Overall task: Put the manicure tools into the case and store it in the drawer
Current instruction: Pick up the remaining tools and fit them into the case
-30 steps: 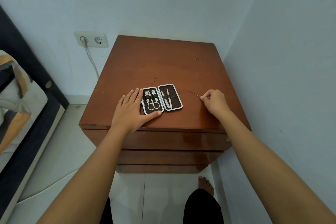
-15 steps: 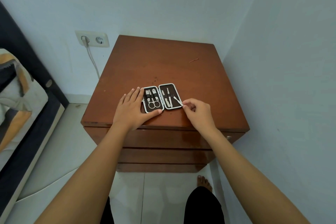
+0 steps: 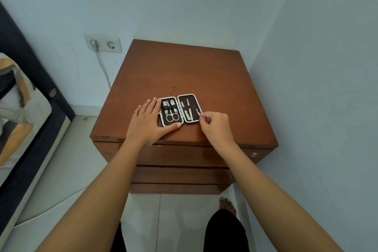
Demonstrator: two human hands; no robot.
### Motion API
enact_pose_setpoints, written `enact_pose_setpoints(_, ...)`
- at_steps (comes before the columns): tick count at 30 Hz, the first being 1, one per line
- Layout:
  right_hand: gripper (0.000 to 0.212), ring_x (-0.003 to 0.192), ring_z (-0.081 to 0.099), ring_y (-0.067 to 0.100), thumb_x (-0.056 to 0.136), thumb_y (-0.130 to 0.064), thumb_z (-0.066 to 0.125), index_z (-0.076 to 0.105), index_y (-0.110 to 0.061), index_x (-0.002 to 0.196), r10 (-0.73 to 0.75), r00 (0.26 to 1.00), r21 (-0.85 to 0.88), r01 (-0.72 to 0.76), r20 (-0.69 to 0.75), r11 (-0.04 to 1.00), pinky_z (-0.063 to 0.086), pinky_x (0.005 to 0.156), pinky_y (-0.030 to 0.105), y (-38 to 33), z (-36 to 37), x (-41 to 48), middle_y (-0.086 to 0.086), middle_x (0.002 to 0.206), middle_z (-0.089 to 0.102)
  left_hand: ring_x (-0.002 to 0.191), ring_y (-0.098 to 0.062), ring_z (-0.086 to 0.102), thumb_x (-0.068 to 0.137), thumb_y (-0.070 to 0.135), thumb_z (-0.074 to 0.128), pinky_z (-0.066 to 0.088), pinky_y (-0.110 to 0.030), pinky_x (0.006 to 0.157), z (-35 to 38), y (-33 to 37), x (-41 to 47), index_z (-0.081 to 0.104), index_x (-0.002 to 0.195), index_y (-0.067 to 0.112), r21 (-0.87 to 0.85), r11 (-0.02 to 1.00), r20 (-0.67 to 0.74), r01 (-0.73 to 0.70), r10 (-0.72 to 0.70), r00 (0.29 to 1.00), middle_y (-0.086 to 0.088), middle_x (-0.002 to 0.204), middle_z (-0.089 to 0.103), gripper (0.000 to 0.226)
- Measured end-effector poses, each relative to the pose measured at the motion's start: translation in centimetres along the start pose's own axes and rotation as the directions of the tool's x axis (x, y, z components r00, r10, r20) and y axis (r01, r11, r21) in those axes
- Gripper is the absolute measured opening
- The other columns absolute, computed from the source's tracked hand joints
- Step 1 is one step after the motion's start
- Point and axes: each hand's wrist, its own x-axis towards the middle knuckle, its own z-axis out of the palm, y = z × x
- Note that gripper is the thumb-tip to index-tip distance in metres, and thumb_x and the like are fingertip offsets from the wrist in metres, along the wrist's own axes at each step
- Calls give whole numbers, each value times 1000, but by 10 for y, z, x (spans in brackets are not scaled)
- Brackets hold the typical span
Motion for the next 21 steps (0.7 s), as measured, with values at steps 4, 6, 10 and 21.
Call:
enact_pose_setpoints(4,30,90,59,25,93,-27,48,64,-16,115,-95,995,-170,101,42,980,43,64,30,0,0,-4,6,97,62,146,-13,2,58,93,13,0,-35,117,0,0,0,8,151,19,1,1000,0,0,0,1000,2,159,9,118)
enact_pose_setpoints(6,33,88,55,24,94,-31,46,60,-16,119,-194,980,-264,197,39,944,41,59,31,5,-1,-9,6,96,56,146,-13,2,58,93,13,1,-35,117,0,0,-1,8,151,19,2,1000,1,2,-2,1000,2,159,8,119)
enact_pose_setpoints(10,43,93,50,24,95,-42,38,49,-21,131,-279,952,-455,304,124,837,43,67,36,18,-1,-11,6,103,51,146,-13,2,58,93,12,1,-35,118,0,0,-1,8,151,19,2,1000,1,-1,1,1000,2,159,8,119)
enact_pose_setpoints(21,53,105,43,21,93,-53,31,35,-28,139,-235,932,-326,320,275,890,42,85,38,25,-2,26,2,113,44,145,-12,3,61,91,15,0,-34,117,1,0,1,8,151,17,-27,1000,-17,14,-14,1000,2,159,9,116)
